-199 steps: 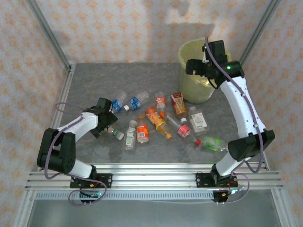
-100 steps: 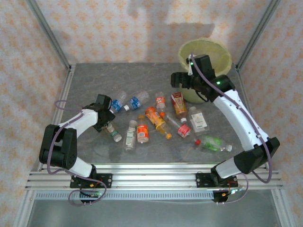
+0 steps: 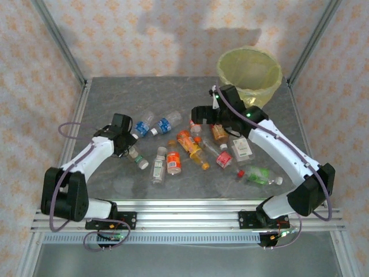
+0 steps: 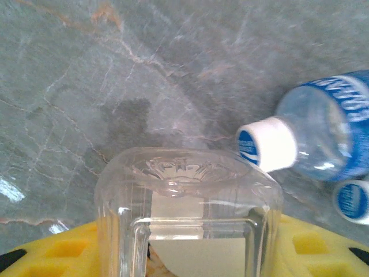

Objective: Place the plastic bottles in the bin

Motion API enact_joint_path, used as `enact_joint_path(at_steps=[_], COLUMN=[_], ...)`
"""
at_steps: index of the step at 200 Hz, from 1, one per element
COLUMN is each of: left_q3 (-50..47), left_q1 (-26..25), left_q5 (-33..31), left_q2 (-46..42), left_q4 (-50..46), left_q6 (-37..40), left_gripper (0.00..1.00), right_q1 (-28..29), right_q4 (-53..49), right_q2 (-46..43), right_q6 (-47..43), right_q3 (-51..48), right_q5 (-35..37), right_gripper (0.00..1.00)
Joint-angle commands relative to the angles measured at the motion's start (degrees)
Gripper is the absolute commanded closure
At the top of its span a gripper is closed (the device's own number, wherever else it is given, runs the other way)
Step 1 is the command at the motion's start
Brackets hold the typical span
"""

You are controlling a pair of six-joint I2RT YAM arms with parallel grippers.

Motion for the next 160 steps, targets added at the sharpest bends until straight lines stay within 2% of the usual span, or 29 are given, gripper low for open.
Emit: enact_joint_path(at_steps=[1,50,132,160], left_q3=[3.66,10.01,23.31,24.92], left_q1=[0.39,-0.48,-5.40,-6.30], left_q5=[0.28,5.93,6.85,7.01], left_q2=[-4.72,-8.49,-2.52,-1.42], left_q4=[-4.82,-3.92,-1.02,-0.42], left_q6=[0.09,1.84,3.40,3.07], left_gripper=[0.46,0.47,0.47,0.47], right_q1=[1.82,6.30,11.10,11.77], right_q4=[7.09,16.25,23.01,23.27], right_q2=[-0.89,1.95,9.87,12.92], right_q6=[2.64,4.43,6.94,7.21], right_q3=[-2.22,-4.91,-0.27,2.24], right_q5=[-6.06,-13.63,-20.87,-22.54], right_gripper=[0.01,0.01,0.00,0.05])
